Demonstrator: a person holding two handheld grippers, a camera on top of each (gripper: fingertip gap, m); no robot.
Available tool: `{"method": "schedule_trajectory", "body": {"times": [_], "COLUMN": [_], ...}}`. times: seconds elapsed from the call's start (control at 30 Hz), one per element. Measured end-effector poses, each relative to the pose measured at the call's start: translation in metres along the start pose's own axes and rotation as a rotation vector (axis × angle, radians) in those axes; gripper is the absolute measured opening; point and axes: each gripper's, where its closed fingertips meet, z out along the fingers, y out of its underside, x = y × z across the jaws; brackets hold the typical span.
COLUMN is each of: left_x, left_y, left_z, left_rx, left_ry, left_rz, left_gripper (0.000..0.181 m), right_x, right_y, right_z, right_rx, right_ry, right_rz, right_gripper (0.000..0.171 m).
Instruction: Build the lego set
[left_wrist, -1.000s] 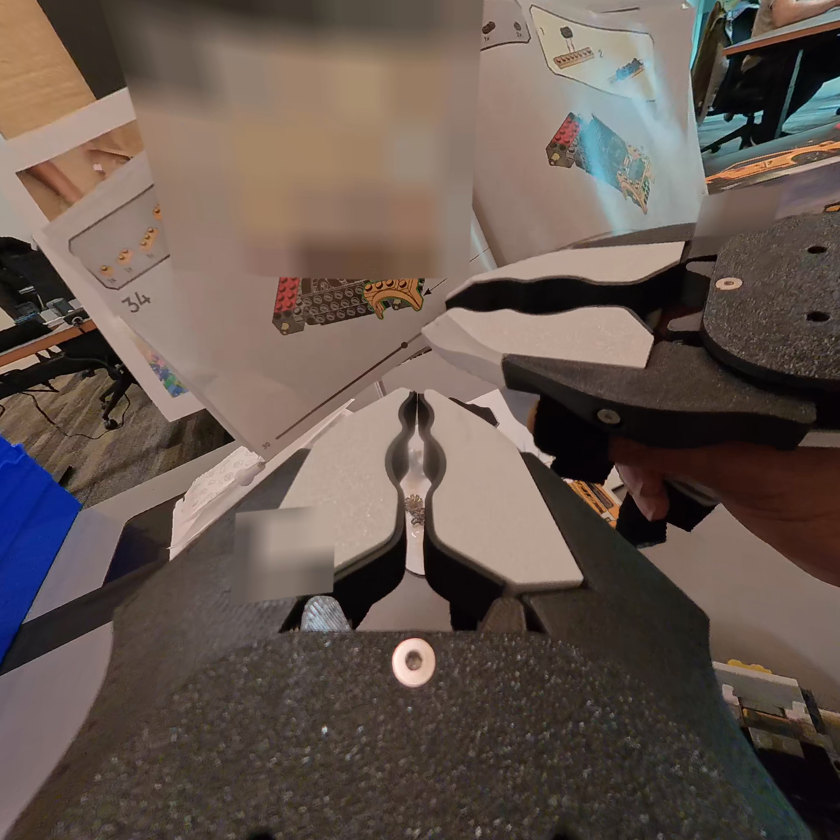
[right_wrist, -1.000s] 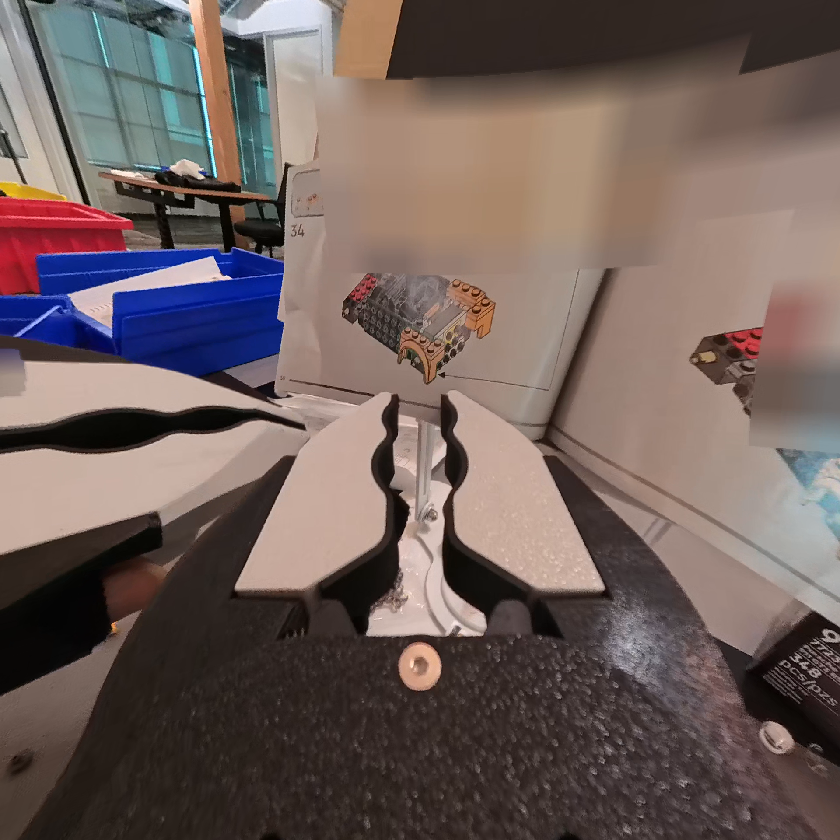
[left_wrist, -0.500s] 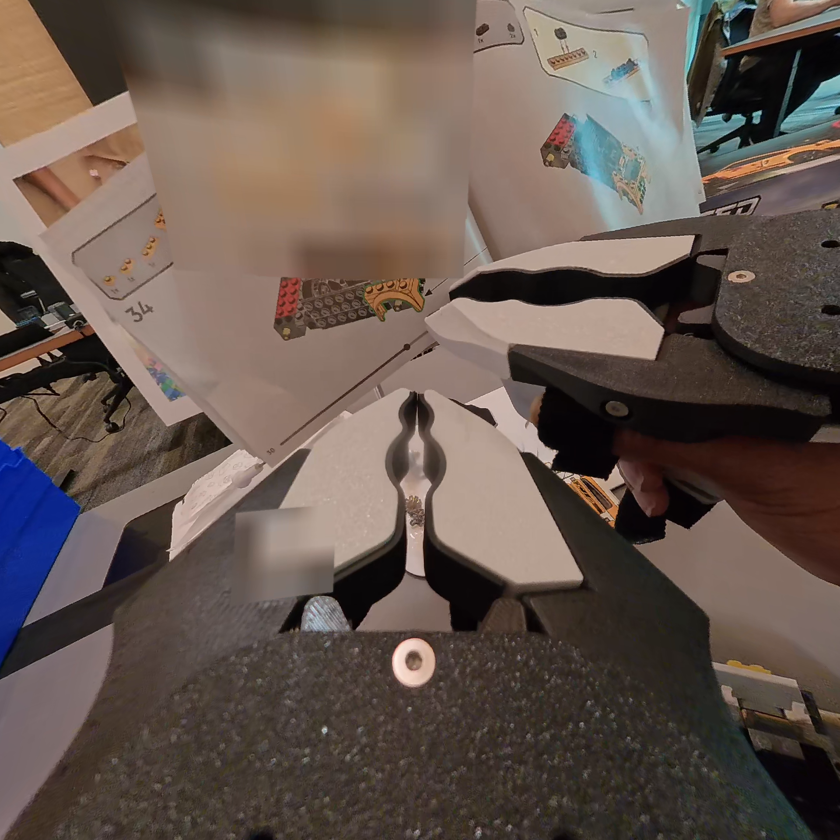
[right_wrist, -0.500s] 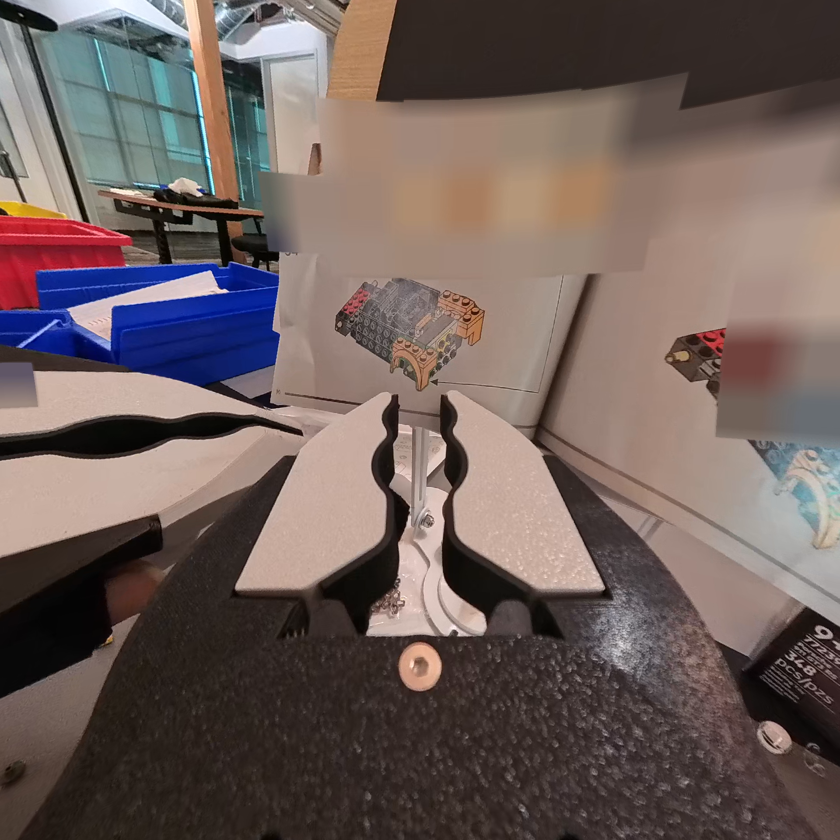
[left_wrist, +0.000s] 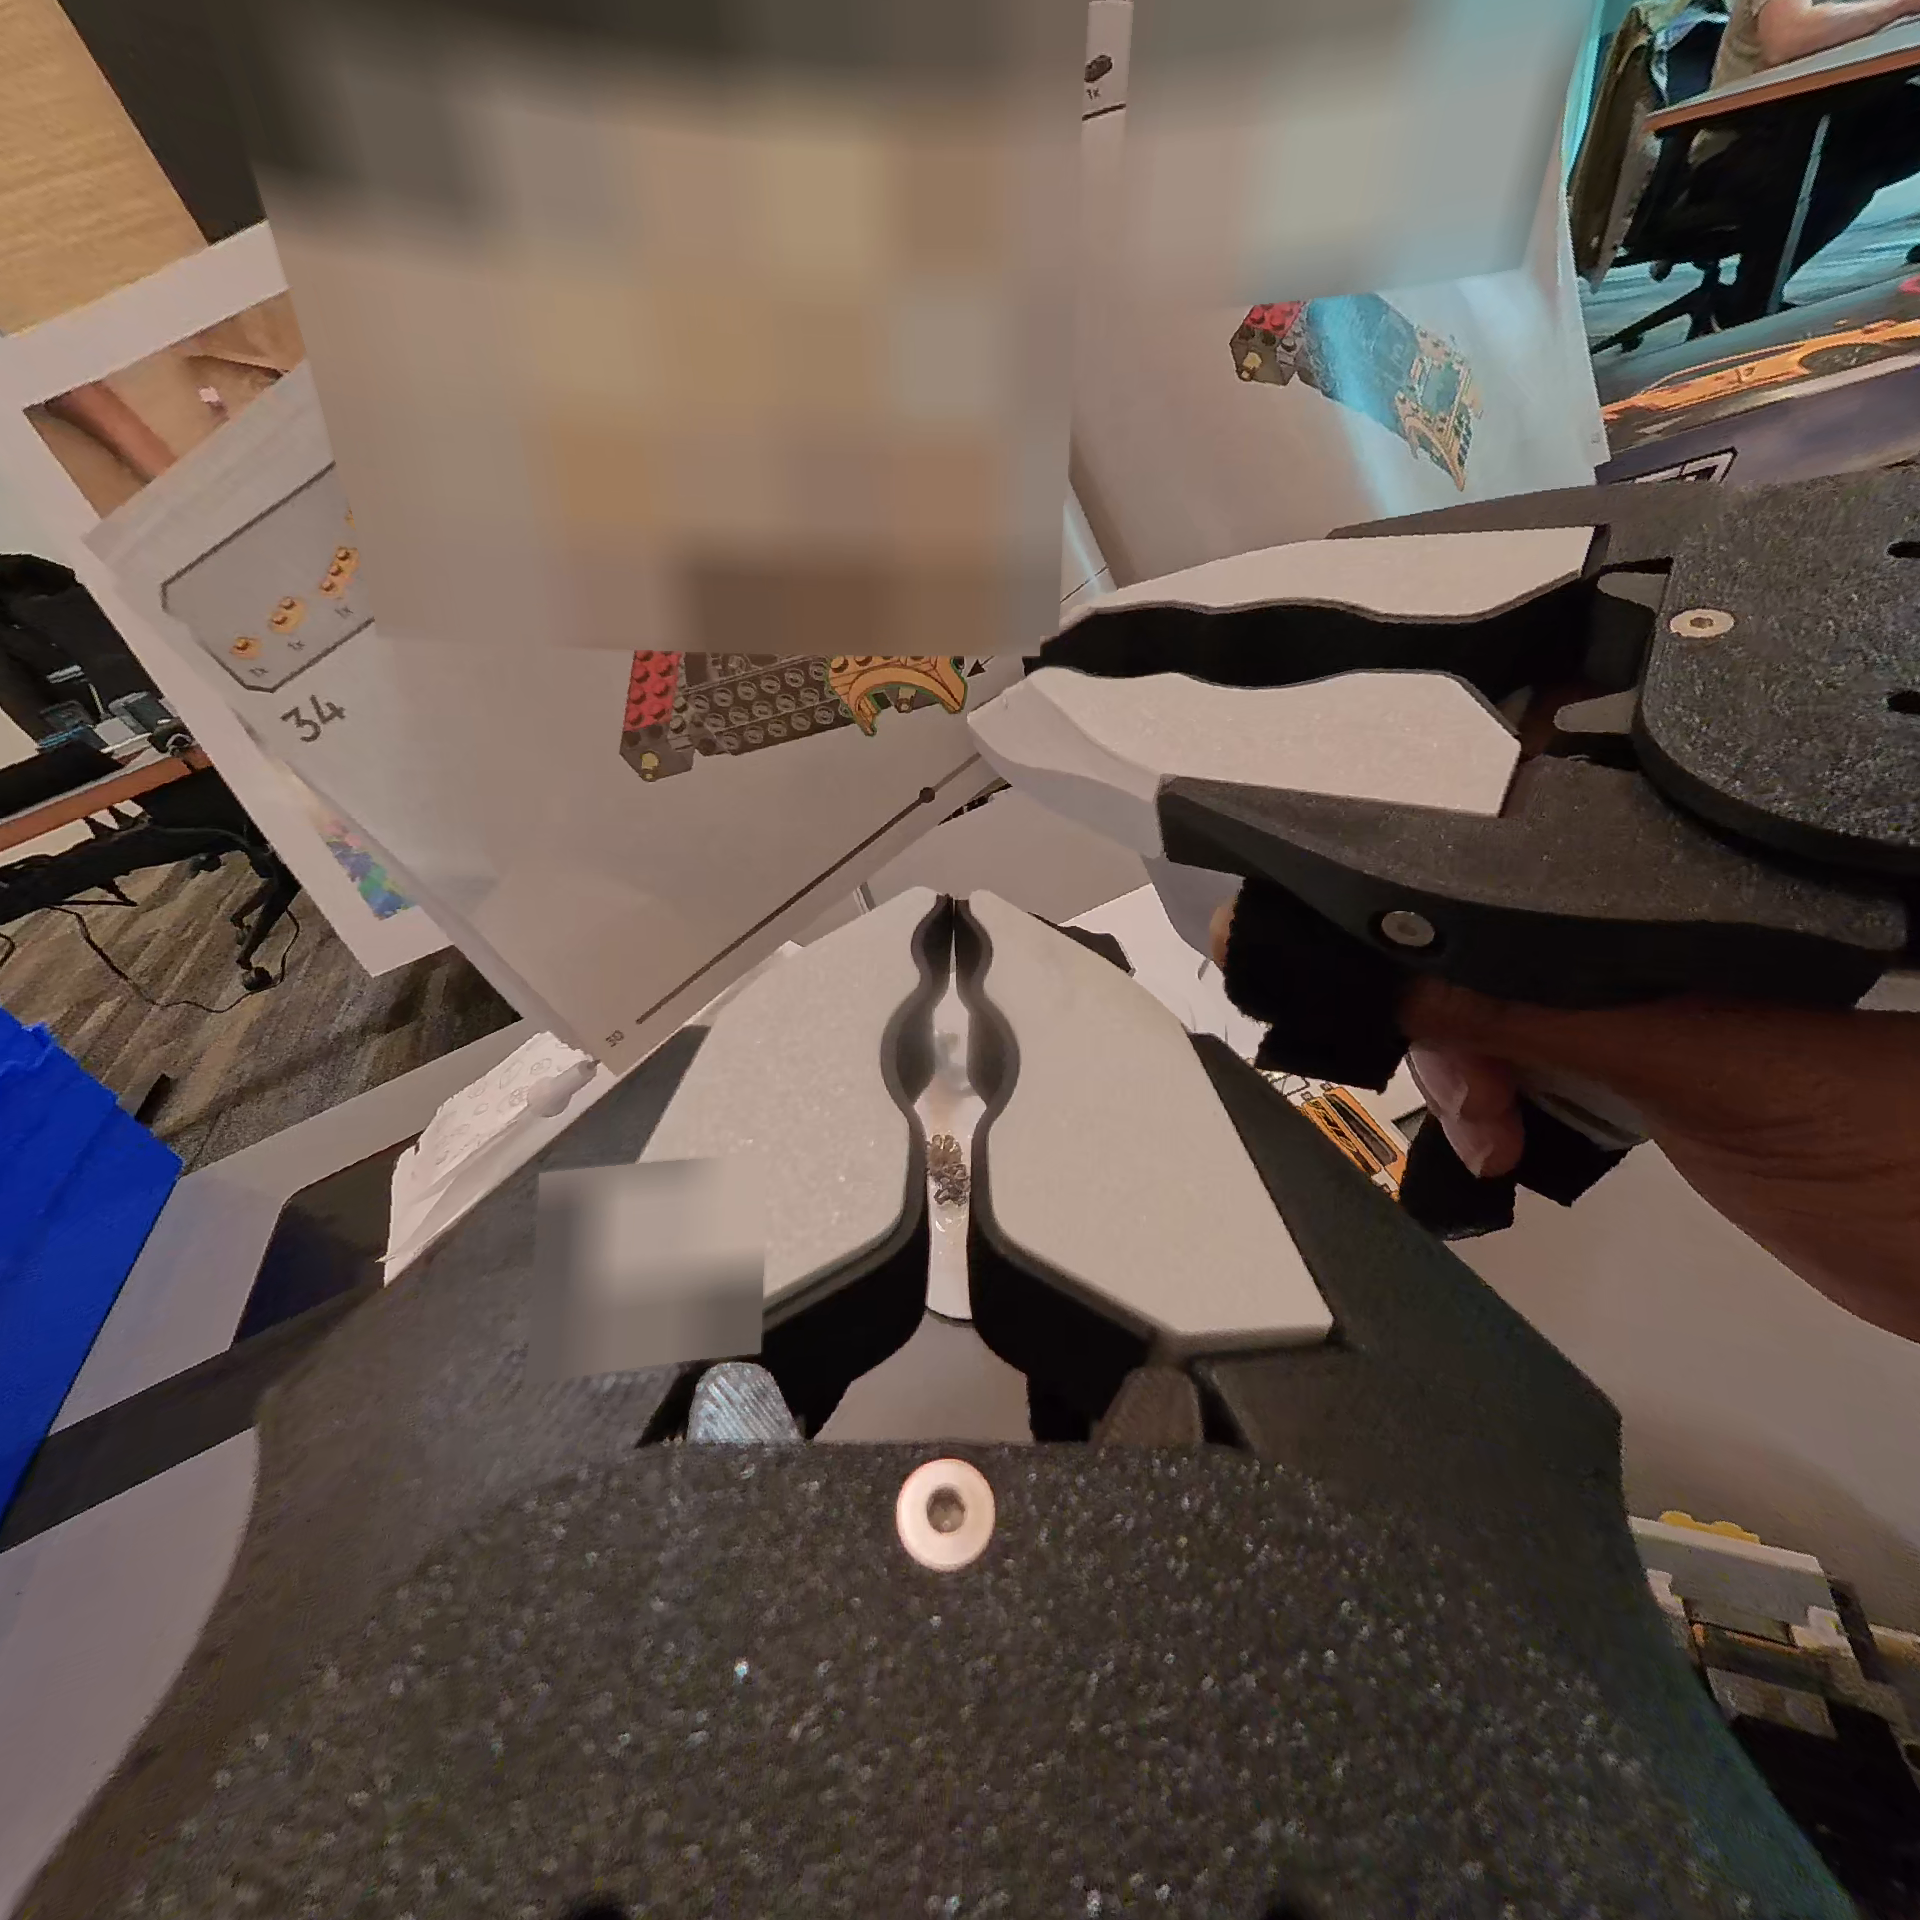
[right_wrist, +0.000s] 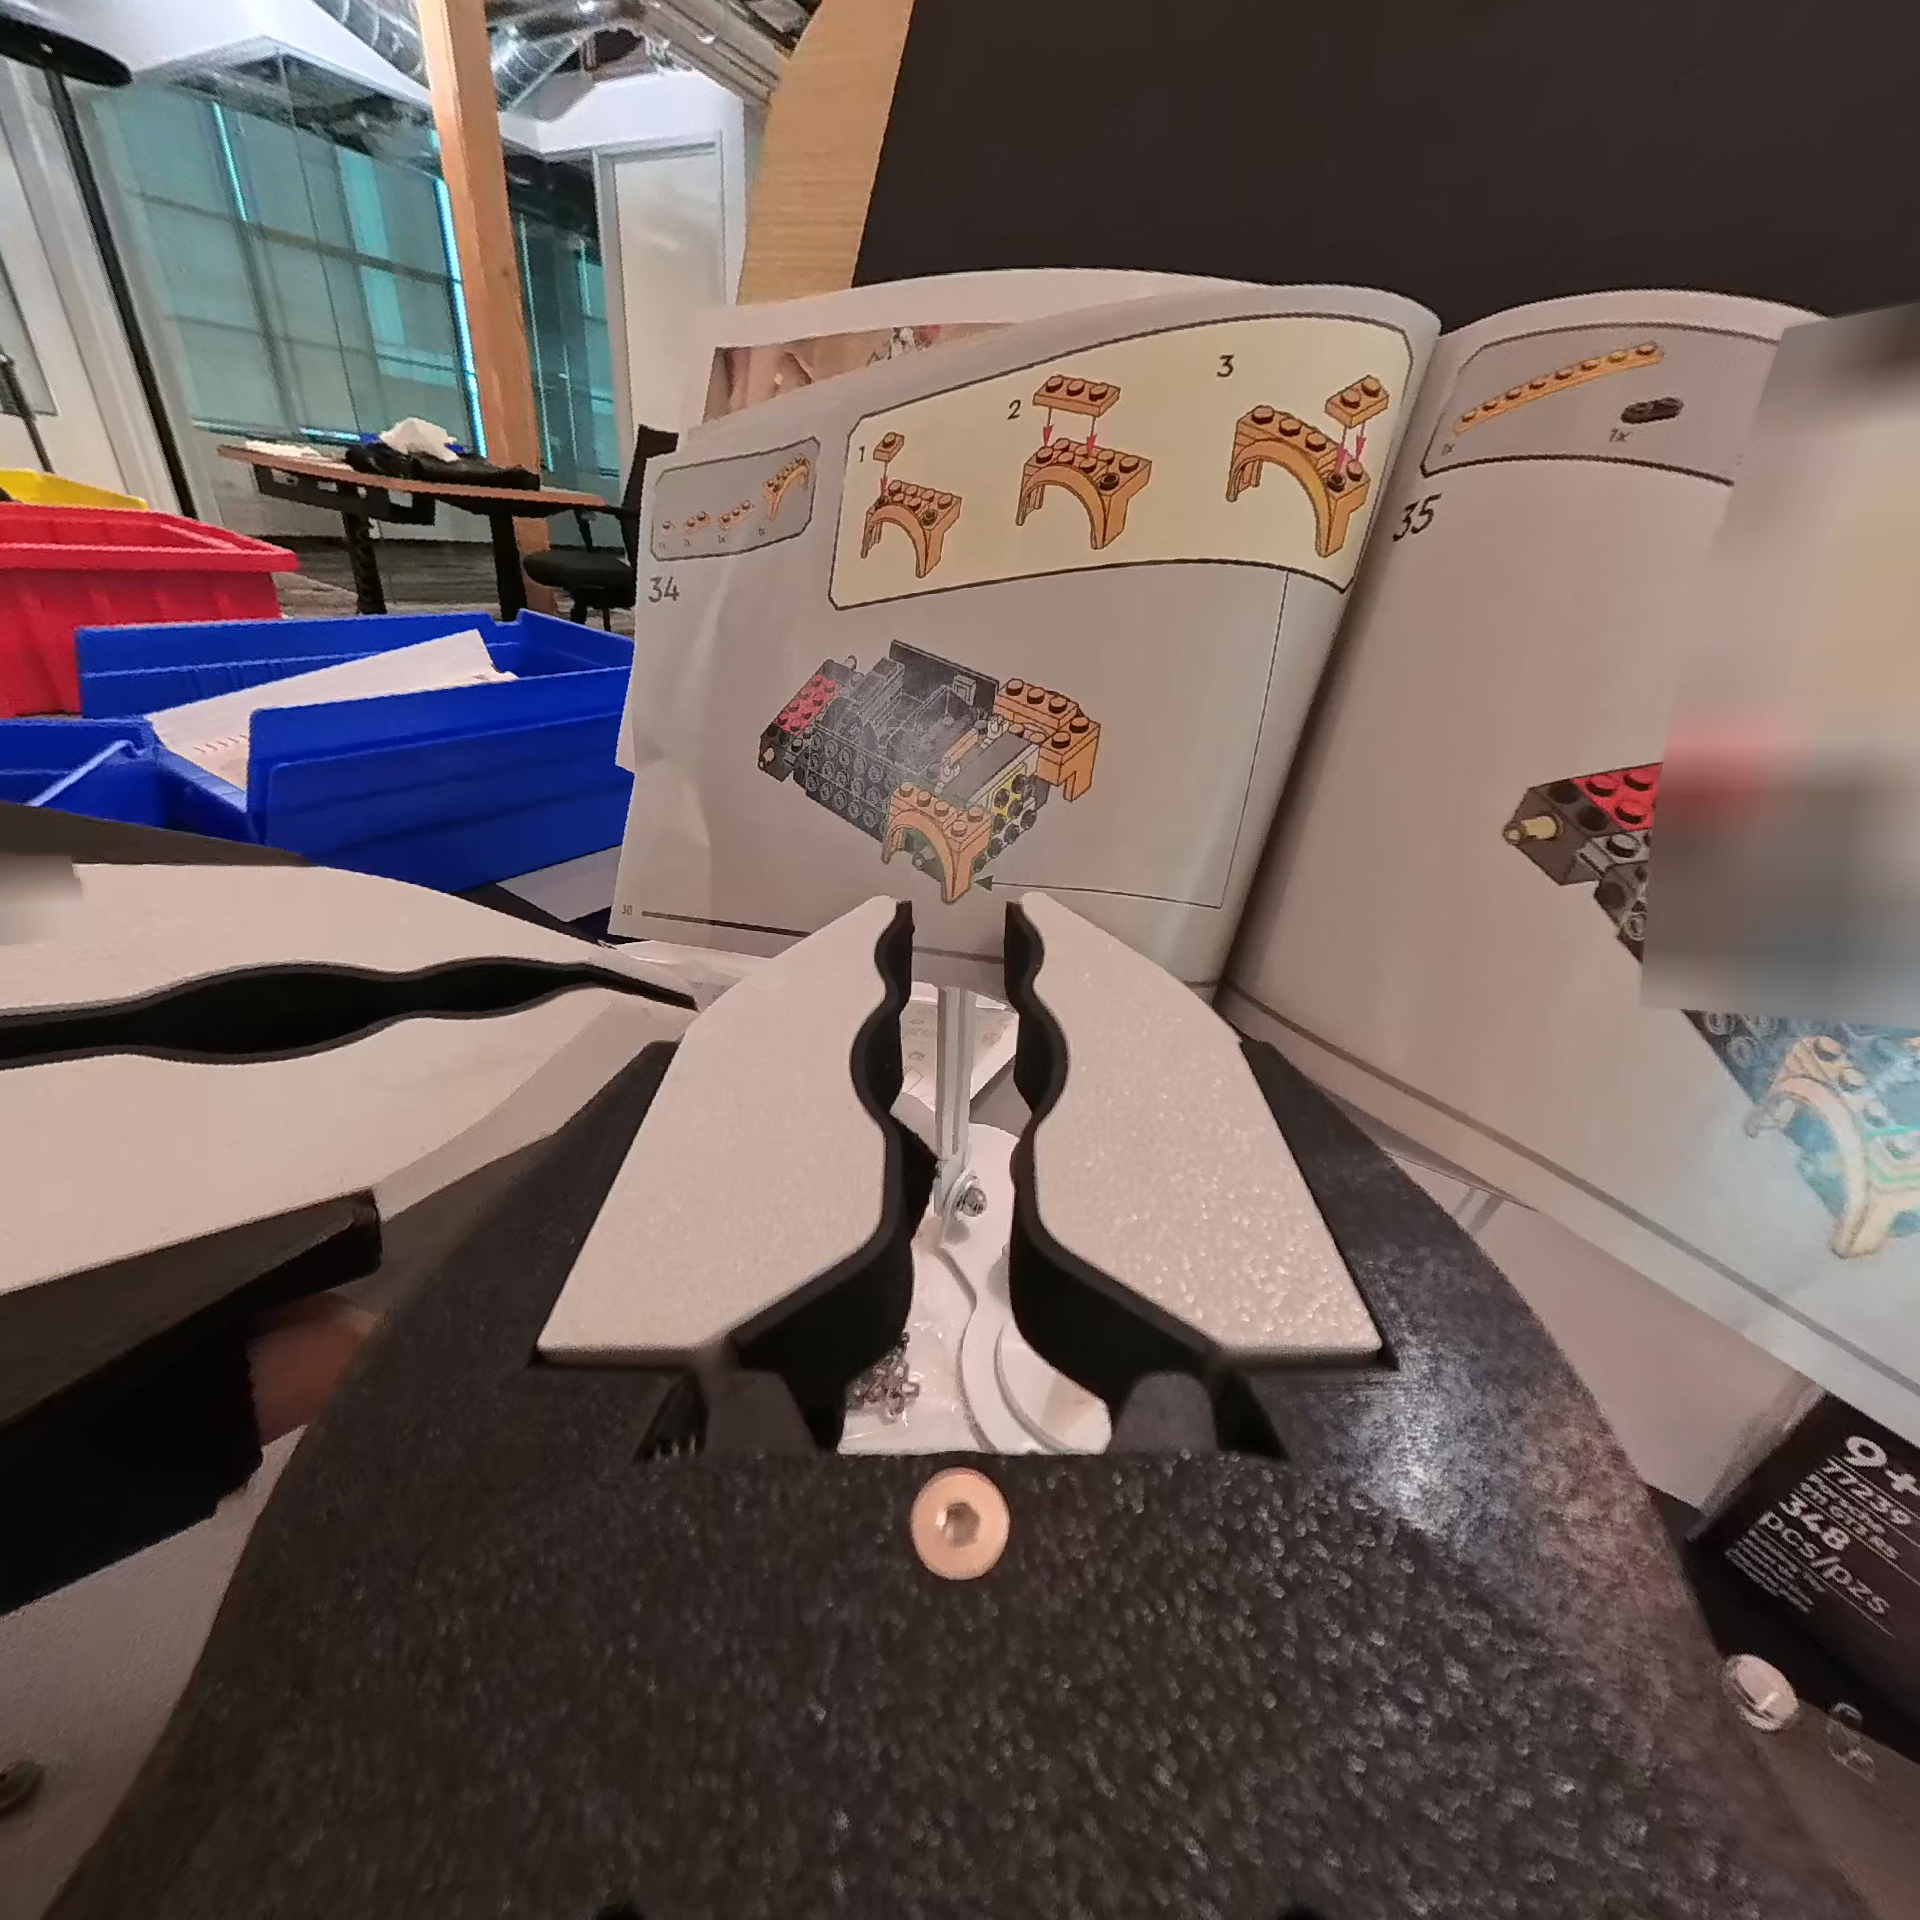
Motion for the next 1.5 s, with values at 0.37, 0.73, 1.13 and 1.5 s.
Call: {"method": "schedule_trajectory", "body": {"times": [0.37, 0.73, 1.13, 1.5], "left_x": [-0.0007, -0.0024, -0.0066, -0.0075], "left_y": [-0.001, -0.0028, -0.0085, -0.0083], "left_z": [-0.0005, -0.0013, -0.0043, -0.0043], "left_rx": [0.003, 0.013, 0.043, 0.046], "left_ry": [0.0, -0.011, -0.029, -0.031], "left_rz": [-0.003, -0.003, -0.012, -0.02], "left_gripper": [0.0, 0.0, 0.0, 0.0], "right_x": [-0.0006, -0.0004, 0.0002, -0.0057], "right_y": [0.0008, 0.0002, -0.0011, 0.0011], "right_z": [-0.0006, -0.001, -0.0013, 0.0008], "right_rx": [0.003, 0.004, 0.009, 0.003], "right_ry": [0.007, 0.01, 0.02, 0.014], "right_rz": [-0.014, -0.013, -0.017, -0.025], "right_gripper": [0.016, 0.016, 0.015, 0.015]}}
